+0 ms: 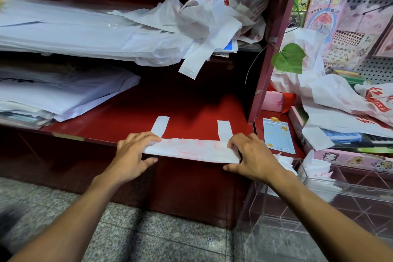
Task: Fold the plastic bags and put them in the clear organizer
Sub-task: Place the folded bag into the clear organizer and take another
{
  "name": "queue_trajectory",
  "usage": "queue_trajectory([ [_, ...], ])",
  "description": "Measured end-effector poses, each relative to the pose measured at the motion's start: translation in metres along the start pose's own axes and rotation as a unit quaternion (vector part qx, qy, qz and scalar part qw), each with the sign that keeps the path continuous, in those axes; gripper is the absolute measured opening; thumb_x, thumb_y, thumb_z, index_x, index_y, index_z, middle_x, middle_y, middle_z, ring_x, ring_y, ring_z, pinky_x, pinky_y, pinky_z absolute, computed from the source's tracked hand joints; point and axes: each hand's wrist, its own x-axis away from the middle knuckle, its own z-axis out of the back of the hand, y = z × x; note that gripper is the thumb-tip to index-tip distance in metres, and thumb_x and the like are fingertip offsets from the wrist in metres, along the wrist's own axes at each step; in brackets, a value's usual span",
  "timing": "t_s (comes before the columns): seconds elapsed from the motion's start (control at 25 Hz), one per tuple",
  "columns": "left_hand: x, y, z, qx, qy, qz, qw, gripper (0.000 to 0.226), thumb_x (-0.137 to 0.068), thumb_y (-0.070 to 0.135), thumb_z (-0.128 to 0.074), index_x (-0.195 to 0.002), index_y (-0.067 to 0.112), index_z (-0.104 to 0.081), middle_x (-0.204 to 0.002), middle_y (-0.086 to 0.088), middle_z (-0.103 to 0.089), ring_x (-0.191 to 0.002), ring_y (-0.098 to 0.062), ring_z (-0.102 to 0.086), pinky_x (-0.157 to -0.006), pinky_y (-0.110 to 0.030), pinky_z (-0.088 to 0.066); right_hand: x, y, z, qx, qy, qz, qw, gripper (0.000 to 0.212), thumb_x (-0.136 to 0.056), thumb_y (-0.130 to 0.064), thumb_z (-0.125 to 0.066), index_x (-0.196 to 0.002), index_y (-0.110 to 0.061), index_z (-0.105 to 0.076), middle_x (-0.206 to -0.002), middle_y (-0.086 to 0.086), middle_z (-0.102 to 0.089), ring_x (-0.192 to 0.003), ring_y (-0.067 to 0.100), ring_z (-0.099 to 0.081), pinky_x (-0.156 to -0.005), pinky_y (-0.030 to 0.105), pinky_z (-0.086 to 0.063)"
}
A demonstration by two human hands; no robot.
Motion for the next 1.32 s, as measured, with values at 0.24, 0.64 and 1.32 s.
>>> queue_trajectory([
  [0.24, -0.003, -0.01, 0.0, 0.028, 0.035, -0.015, 0.999, 0.054, -0.07, 0.006, -0.086, -0.116, 0.029, -0.071, -0.101, 0.016, -0.056, -0.088, -0.013, -0.042, -0.079, -0.044, -0.042, -0.001, 0.008, -0.003, -0.011, -0.005, 0.005, 1.0, 0.069, -0.077, -0.062, -0.069, -0.134, -0.029, -0.049, -0.124, -0.009, -0.046, -0.108, 0.014, -0.039, -0.093, 0.032, -0.038],
  [0.64, -0.002, -0.018, -0.001, 0.079, 0.061, -0.028, 0.995, 0.047, -0.072, -0.009, -0.079, -0.105, 0.025, -0.076, -0.113, 0.027, -0.063, -0.101, -0.015, -0.053, -0.095, -0.037, -0.045, 0.0, 0.013, -0.009, -0.064, 0.023, 0.028, 0.997, 0.052, -0.075, -0.054, -0.076, -0.116, -0.026, -0.059, -0.126, -0.014, -0.057, -0.101, 0.014, -0.042, -0.092, 0.036, -0.041],
  [1.32, -0.013, 0.014, 0.009, 0.34, 0.116, 0.174, 0.917, 0.018, -0.085, 0.01, -0.073, -0.089, 0.021, -0.059, -0.06, 0.0, -0.066, -0.058, -0.005, -0.053, -0.066, -0.027, -0.04, -0.023, 0.011, -0.007, -0.368, 0.083, -0.207, 0.903, 0.012, -0.09, -0.017, -0.066, -0.093, -0.016, -0.055, -0.06, -0.005, -0.059, -0.056, 0.011, -0.051, -0.058, 0.028, -0.038],
])
